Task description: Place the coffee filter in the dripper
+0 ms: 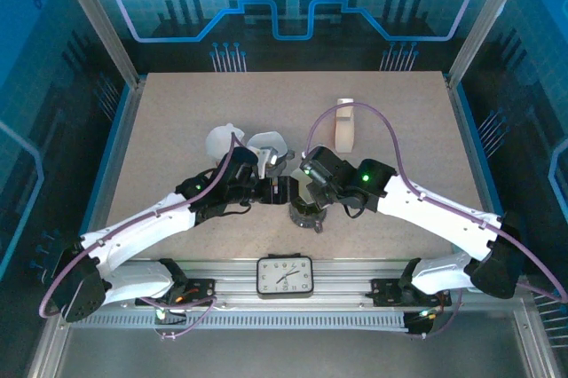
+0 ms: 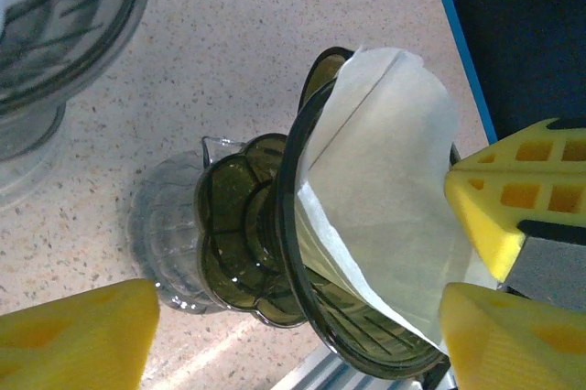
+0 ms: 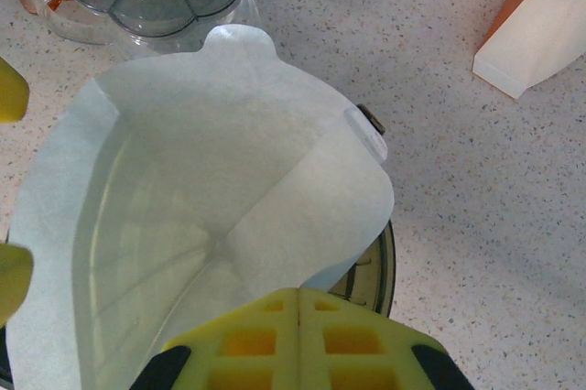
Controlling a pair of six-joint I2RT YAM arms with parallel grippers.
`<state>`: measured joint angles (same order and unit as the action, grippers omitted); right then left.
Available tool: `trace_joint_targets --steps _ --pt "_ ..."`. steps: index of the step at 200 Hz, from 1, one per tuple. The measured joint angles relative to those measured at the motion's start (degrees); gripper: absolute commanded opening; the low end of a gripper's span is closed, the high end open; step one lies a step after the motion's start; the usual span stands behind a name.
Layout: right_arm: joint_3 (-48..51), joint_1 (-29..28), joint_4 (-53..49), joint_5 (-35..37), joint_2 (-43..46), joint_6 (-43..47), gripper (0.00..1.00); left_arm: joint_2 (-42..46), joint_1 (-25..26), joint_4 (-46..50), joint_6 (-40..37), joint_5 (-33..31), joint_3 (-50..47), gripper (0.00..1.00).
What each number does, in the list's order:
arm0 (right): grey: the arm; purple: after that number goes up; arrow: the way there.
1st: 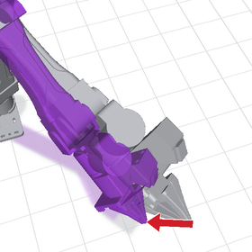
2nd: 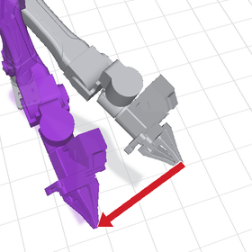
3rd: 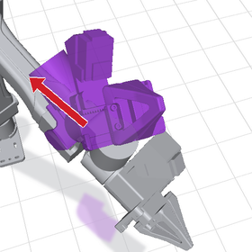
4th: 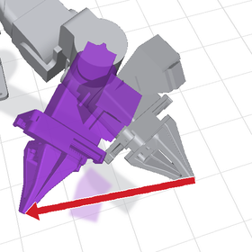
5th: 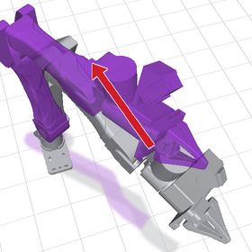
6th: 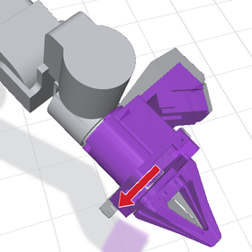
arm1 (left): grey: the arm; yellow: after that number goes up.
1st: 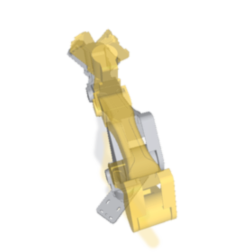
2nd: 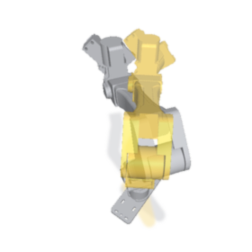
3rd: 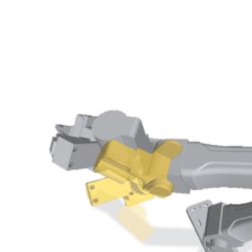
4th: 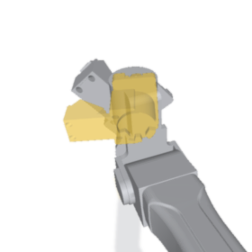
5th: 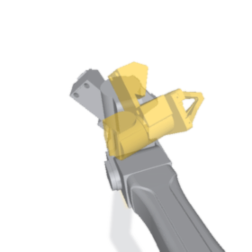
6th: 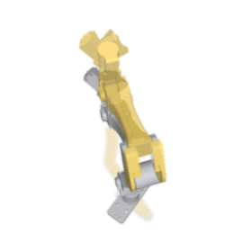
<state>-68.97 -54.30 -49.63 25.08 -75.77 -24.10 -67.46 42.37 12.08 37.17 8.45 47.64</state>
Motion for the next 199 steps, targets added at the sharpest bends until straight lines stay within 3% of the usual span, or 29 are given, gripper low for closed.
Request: trace_joint_targets --steps 79,94,116,134,158,199 --pt "0.0 0.0 0.1 0.0 0.0 -0.1 0.01 -1.0 -0.5 -0.7 0.4 1.0 0.0 0.50" --pt "0.0 0.0 0.2 0.0 0.0 -0.3 0.11 -1.2 -0.5 -0.7 0.4 1.6 0.0 0.50" --pt "0.0 0.0 0.3 0.5 0.0 -0.8 0.38 -1.2 -0.5 -0.7 0.4 1.9 0.0 0.50" --pt "-0.2 0.0 0.2 1.8 0.0 -1.5 0.52 -1.2 -0.5 -0.7 0.4 2.0 0.0 0.51" --pt "-1.7 1.0 -0.4 2.0 0.0 -1.7 0.61 -1.2 -0.5 -0.7 0.4 2.0 0.0 0.52" --pt "-3.9 5.6 -0.9 -0.5 -1.5 -2.8 0.67 -1.2 -0.5 -0.7 0.4 2.0 0.0 0.53"
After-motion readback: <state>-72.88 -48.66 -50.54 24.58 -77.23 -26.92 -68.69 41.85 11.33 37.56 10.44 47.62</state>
